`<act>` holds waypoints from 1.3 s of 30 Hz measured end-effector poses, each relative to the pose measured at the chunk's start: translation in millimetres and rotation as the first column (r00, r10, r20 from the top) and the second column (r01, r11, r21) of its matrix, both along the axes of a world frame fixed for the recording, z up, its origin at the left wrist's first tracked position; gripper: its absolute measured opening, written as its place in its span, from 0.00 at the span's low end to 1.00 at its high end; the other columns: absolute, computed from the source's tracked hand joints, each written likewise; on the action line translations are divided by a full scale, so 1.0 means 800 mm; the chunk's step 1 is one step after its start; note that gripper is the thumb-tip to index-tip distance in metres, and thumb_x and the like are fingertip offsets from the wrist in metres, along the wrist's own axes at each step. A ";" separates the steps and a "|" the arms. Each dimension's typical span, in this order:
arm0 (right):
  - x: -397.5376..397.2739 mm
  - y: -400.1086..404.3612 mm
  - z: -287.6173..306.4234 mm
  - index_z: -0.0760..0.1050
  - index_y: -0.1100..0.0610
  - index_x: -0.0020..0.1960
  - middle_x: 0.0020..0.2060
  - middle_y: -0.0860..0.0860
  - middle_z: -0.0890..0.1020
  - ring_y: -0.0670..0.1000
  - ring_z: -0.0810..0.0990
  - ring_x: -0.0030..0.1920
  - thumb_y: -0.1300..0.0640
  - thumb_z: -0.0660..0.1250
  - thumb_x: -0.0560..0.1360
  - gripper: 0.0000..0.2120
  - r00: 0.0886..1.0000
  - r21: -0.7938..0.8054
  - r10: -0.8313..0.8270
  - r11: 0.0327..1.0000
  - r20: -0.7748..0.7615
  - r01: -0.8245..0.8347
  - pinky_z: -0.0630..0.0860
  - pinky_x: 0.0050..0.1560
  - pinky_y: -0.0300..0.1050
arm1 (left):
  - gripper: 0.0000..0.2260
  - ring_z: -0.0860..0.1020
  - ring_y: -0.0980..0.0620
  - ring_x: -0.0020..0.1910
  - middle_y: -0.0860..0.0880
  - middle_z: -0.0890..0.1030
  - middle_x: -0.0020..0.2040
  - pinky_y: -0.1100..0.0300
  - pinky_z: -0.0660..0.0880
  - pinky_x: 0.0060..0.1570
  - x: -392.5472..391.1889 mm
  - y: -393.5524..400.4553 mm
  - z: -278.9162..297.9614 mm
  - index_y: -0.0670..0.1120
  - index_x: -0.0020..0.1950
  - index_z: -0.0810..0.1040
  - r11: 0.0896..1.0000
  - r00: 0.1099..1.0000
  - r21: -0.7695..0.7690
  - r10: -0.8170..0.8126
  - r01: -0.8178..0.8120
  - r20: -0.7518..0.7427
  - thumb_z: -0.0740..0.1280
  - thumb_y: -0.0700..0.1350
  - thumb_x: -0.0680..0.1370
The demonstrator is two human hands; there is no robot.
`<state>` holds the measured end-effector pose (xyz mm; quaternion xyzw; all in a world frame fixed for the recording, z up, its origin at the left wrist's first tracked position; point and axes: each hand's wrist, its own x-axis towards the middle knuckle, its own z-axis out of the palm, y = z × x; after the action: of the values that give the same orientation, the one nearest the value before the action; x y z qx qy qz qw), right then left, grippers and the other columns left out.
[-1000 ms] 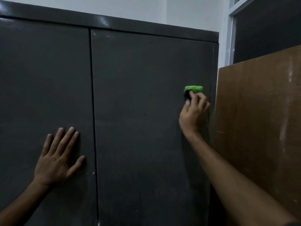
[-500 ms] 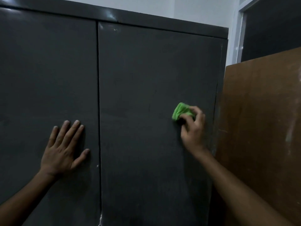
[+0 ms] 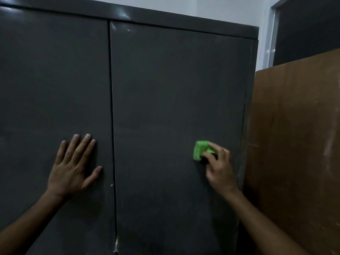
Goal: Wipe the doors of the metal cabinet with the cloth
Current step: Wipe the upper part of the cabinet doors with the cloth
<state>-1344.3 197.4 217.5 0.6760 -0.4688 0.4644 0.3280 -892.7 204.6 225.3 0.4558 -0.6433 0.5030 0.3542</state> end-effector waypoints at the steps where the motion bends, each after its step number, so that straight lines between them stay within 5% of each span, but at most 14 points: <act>1: -0.018 0.003 -0.009 0.80 0.60 0.53 0.63 0.62 0.74 0.65 0.71 0.60 0.74 0.71 0.62 0.21 1.000 0.030 -0.026 0.999 -0.007 0.027 0.75 0.60 0.57 | 0.36 0.54 0.40 0.81 0.38 0.61 0.79 0.40 0.50 0.79 0.001 -0.001 0.000 0.37 0.79 0.61 1.000 1.000 0.008 0.004 -0.004 -0.002 0.54 0.63 0.80; 5: -0.042 -0.008 0.057 0.77 0.61 0.53 0.61 0.63 0.72 0.66 0.71 0.60 0.72 0.64 0.66 0.17 0.879 0.007 -0.117 0.992 0.462 0.129 0.62 0.61 0.48 | 0.37 0.54 0.39 0.81 0.39 0.58 0.81 0.41 0.48 0.79 0.002 -0.005 -0.002 0.39 0.80 0.59 1.000 1.000 0.028 0.005 -0.005 0.000 0.51 0.64 0.80; 7: -0.014 -0.016 0.093 0.76 0.60 0.57 0.63 0.62 0.72 0.65 0.70 0.61 0.72 0.64 0.68 0.18 0.834 -0.053 -0.102 0.986 0.542 0.155 0.60 0.61 0.46 | 0.37 0.54 0.39 0.81 0.40 0.58 0.81 0.41 0.48 0.79 0.003 -0.006 -0.002 0.38 0.80 0.59 1.000 1.000 0.006 0.000 0.000 0.005 0.55 0.62 0.78; 10: 0.028 -0.014 0.066 0.76 0.59 0.60 0.64 0.61 0.72 0.62 0.70 0.61 0.71 0.66 0.69 0.21 0.971 -0.082 -0.035 0.995 0.235 0.056 0.67 0.63 0.50 | 0.38 0.54 0.39 0.81 0.39 0.60 0.80 0.41 0.49 0.79 0.003 -0.005 -0.003 0.38 0.79 0.61 1.000 1.000 -0.013 -0.003 0.003 0.007 0.58 0.61 0.77; 13: 0.002 -0.003 -0.007 0.79 0.62 0.55 0.62 0.62 0.75 0.62 0.71 0.57 0.72 0.70 0.64 0.19 0.992 -0.034 -0.031 0.999 -0.119 0.027 0.75 0.57 0.58 | 0.37 0.55 0.39 0.81 0.40 0.59 0.81 0.40 0.50 0.79 0.004 -0.006 -0.003 0.39 0.80 0.60 1.000 1.000 -0.006 -0.002 0.002 0.013 0.58 0.61 0.77; 15: -0.034 0.000 -0.006 0.79 0.62 0.54 0.62 0.62 0.73 0.64 0.71 0.58 0.69 0.66 0.65 0.17 0.997 -0.004 -0.079 0.997 0.001 0.079 0.75 0.58 0.60 | 0.37 0.55 0.39 0.81 0.40 0.59 0.81 0.39 0.51 0.78 0.004 -0.007 -0.002 0.40 0.80 0.60 1.000 1.000 -0.008 -0.005 0.005 0.011 0.58 0.61 0.77; 18: -0.042 -0.014 0.057 0.76 0.61 0.55 0.64 0.62 0.72 0.66 0.70 0.61 0.67 0.62 0.68 0.16 0.892 -0.037 -0.134 0.985 0.432 0.166 0.64 0.62 0.49 | 0.38 0.54 0.39 0.81 0.40 0.58 0.81 0.40 0.49 0.79 0.005 -0.010 -0.004 0.40 0.80 0.59 1.000 1.000 -0.005 0.007 -0.007 0.016 0.57 0.62 0.77; 20: -0.010 -0.021 0.090 0.76 0.60 0.60 0.67 0.62 0.71 0.65 0.70 0.62 0.66 0.65 0.73 0.15 0.891 -0.115 -0.097 0.980 0.443 0.164 0.61 0.62 0.45 | 0.38 0.54 0.39 0.81 0.41 0.57 0.81 0.40 0.48 0.79 0.005 -0.010 -0.005 0.41 0.81 0.57 1.000 1.000 0.005 0.004 -0.004 0.013 0.57 0.62 0.77; 23: 0.031 -0.021 0.057 0.78 0.57 0.64 0.69 0.61 0.71 0.61 0.70 0.62 0.60 0.67 0.77 0.16 0.999 -0.182 0.020 0.983 0.033 -0.014 0.65 0.64 0.49 | 0.38 0.54 0.39 0.81 0.41 0.57 0.81 0.40 0.49 0.79 0.007 -0.008 -0.005 0.40 0.81 0.58 1.000 1.000 0.008 0.006 -0.006 0.007 0.57 0.62 0.77; 25: 0.016 -0.018 0.020 0.79 0.54 0.64 0.68 0.60 0.71 0.60 0.72 0.60 0.59 0.67 0.77 0.16 0.942 -0.198 0.030 0.975 -0.335 -0.102 0.70 0.58 0.54 | 0.38 0.54 0.39 0.81 0.41 0.57 0.81 0.40 0.49 0.79 0.007 -0.008 -0.005 0.40 0.81 0.58 1.000 1.000 0.025 0.013 -0.013 0.009 0.56 0.62 0.77; 27: -0.021 -0.024 0.032 0.79 0.52 0.65 0.65 0.61 0.73 0.61 0.74 0.57 0.58 0.66 0.77 0.17 0.868 -0.233 -0.029 0.967 -0.496 -0.101 0.70 0.54 0.55 | 0.38 0.53 0.39 0.81 0.41 0.57 0.81 0.40 0.48 0.79 0.007 -0.008 -0.005 0.40 0.81 0.58 0.999 1.000 0.031 0.010 -0.011 0.007 0.56 0.62 0.77; 29: -0.045 -0.036 0.073 0.77 0.53 0.66 0.62 0.64 0.74 0.64 0.75 0.55 0.58 0.66 0.77 0.17 0.927 -0.290 -0.106 0.957 -0.360 -0.004 0.68 0.52 0.53 | 0.38 0.53 0.39 0.81 0.41 0.57 0.81 0.40 0.48 0.79 0.007 -0.009 -0.005 0.39 0.80 0.58 1.000 1.000 0.024 0.007 -0.007 0.003 0.57 0.62 0.77; 33: -0.027 -0.052 0.112 0.73 0.53 0.69 0.62 0.62 0.71 0.60 0.70 0.56 0.51 0.59 0.81 0.18 0.947 -0.260 -0.120 0.944 0.297 0.201 0.60 0.54 0.39 | 0.38 0.54 0.39 0.81 0.40 0.58 0.81 0.40 0.49 0.79 0.005 -0.007 -0.005 0.39 0.80 0.59 1.000 1.000 0.003 0.004 -0.004 0.010 0.57 0.62 0.77; 39: -0.050 -0.044 0.011 0.72 0.55 0.69 0.61 0.63 0.70 0.62 0.72 0.53 0.50 0.58 0.80 0.20 0.980 -0.218 -0.193 0.955 0.054 0.200 0.69 0.53 0.53 | 0.38 0.54 0.39 0.81 0.40 0.59 0.81 0.39 0.50 0.79 0.005 -0.007 -0.005 0.40 0.81 0.58 1.000 1.000 0.001 0.004 -0.004 0.013 0.57 0.62 0.77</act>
<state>-1384.3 161.9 226.4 0.5777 -0.4840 0.4896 0.4384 -888.4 198.9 221.5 0.4538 -0.6449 0.5065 0.3487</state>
